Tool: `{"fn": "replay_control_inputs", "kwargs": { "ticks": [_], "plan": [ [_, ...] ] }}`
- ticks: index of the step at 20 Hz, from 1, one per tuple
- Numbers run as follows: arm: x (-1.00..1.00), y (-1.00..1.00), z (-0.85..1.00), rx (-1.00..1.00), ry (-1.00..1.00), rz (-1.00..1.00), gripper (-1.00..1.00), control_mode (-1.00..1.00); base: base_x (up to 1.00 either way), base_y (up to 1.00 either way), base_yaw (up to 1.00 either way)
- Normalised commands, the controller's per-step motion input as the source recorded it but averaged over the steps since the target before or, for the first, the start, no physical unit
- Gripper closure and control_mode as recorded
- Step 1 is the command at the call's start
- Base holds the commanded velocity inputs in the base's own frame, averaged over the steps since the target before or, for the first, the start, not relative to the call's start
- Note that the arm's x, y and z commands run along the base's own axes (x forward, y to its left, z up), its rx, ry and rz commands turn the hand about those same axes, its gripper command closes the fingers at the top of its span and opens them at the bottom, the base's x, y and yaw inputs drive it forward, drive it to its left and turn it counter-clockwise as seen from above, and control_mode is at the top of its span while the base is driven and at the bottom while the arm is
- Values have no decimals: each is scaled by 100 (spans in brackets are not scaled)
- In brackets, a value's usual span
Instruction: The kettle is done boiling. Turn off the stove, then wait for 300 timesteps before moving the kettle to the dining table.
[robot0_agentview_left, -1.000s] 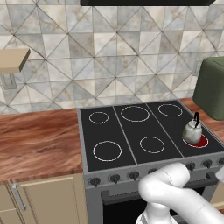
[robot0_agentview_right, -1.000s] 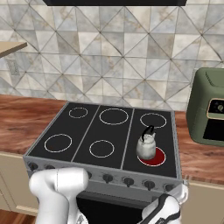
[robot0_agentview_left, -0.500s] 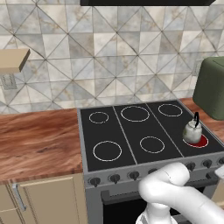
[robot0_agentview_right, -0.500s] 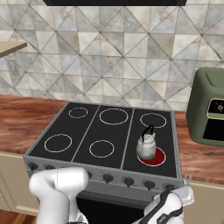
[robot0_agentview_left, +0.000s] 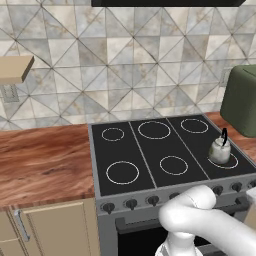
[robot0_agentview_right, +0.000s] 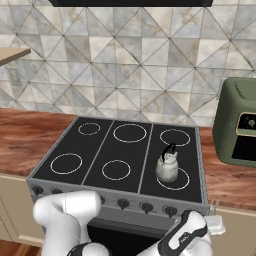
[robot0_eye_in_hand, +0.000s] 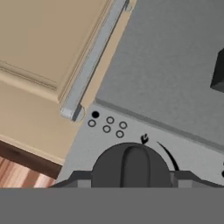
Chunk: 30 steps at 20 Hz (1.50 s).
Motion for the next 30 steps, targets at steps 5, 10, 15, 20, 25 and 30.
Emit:
{"fn": "replay_control_inputs", "kwargs": {
  "ticks": [5, 10, 15, 20, 25, 30],
  "plan": [
    [-1, -8, -13, 35, 12, 0, 100, -100, 0, 0, 0],
    [-19, -2, -26, 25, 5, 0, 100, -100, 0, 0, 0],
    [-4, 0, -39, 13, 14, 0, -100, -100, 0, 0, 0],
    [-29, -3, -2, 10, -2, 0, -100, -100, 0, 0, 0],
    [-30, -1, -1, 8, -3, 0, -100, -100, 0, 0, 0],
    [-20, -12, 0, 6, -2, 0, -100, -100, 0, 0, 0]
  ]
}}
